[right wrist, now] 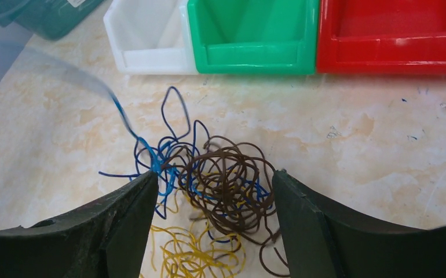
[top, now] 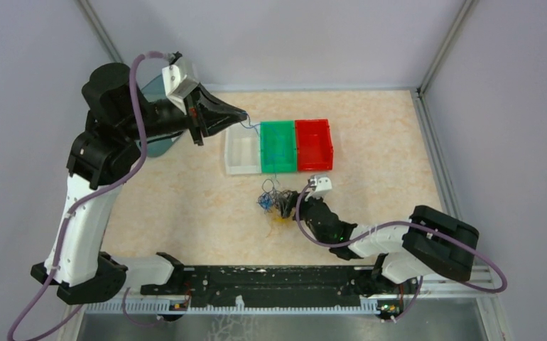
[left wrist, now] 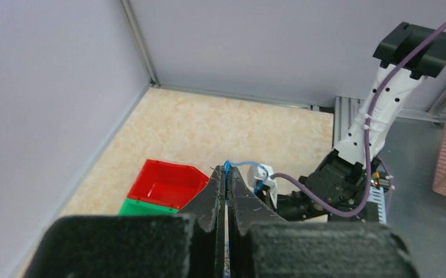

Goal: Untangle the cables

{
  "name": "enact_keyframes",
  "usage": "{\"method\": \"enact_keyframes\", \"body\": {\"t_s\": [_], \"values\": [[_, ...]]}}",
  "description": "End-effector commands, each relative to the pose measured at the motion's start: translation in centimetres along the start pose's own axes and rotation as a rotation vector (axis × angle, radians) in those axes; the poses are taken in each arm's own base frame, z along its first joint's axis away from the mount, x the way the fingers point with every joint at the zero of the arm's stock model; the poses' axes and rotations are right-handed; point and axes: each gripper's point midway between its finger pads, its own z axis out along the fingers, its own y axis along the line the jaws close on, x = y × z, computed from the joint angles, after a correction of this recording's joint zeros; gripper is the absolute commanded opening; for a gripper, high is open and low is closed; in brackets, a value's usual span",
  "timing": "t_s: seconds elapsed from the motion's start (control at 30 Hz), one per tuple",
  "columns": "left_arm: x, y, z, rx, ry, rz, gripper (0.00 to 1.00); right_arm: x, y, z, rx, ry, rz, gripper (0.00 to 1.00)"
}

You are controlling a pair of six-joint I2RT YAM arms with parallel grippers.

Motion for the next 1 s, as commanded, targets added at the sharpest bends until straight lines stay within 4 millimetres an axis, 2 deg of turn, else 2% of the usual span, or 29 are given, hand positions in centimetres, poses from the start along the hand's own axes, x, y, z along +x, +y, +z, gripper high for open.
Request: {"method": "enact_keyframes", "body": {"t_s": [0.0,0.47,0.57,0.67,0.73,0.77,0.97], "values": [[-3.2,0.9,-0.6,-0.072,-0.074,0.101,0.00,-1.1,0.1,-0.5,-0.003,-0.042,0.048,0.73],[-11.7,0.2,-2.9,-0.124,-0.303,0.335,0.00,1.0,-1.0,-0.9,0.019,0.016,0.049,0.72],[-12.0,0.1,-3.0,-0.128,-0.315,0.344,0.00,0.6,-0.7,-1.0,0.005,0.010,0.057,0.73],[-10.2,0.9,-2.6,-0.149,-0.271,0.332,0.00,-0.8,0.0,-1.2,-0.011,-0.012,0.057,0.73],[-8.0,2.0,-2.1,-0.182,-0.226,0.323,0.00,-2.2,0.6,-1.4,-0.025,-0.033,0.056,0.73],[-6.0,2.7,-1.6,-0.196,-0.188,0.304,0.00,-3.3,1.0,-1.6,-0.034,-0.053,0.060,0.73],[2.1,5.0,0.0,-0.236,-0.036,0.241,0.00,-8.3,2.2,-2.8,-0.063,-0.151,0.085,0.75]]}}
